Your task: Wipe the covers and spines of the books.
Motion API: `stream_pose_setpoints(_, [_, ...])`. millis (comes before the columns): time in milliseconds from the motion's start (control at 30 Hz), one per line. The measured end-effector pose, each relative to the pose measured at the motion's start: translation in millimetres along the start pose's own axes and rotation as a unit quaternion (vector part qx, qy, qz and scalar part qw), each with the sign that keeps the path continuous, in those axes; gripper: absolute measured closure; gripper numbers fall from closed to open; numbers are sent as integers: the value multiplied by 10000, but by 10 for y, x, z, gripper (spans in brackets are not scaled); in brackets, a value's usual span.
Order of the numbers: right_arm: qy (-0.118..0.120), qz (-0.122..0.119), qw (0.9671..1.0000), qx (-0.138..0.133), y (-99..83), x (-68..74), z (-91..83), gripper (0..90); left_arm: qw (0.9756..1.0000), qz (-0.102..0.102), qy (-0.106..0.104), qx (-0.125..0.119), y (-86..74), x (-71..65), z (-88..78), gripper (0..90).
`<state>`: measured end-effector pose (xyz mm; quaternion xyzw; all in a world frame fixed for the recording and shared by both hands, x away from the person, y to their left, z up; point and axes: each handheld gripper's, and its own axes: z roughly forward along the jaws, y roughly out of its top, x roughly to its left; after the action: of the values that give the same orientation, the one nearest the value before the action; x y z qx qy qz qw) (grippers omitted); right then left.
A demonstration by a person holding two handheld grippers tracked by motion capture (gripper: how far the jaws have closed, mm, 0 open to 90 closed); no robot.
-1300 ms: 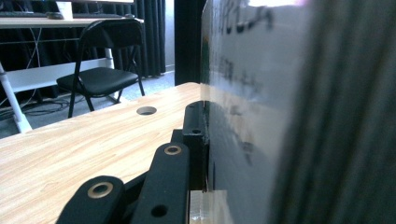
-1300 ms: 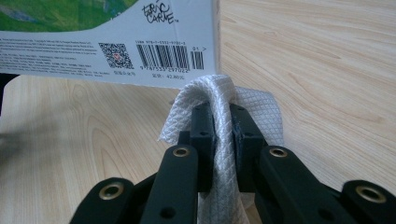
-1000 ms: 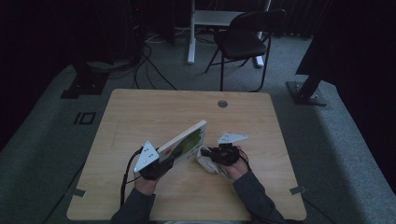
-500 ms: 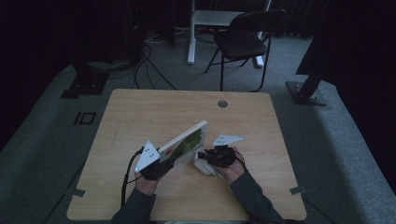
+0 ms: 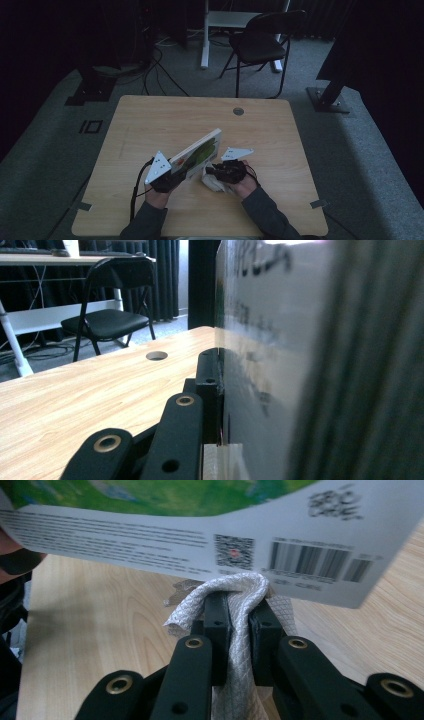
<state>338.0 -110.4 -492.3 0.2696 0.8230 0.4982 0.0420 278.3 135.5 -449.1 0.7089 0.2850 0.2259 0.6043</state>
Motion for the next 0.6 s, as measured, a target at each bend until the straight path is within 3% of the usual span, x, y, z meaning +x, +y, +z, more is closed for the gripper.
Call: stream_pose_setpoints(600, [188,-266,9994,98,21,182,92,819,10000,-20,67,31,-38,9,32,780])
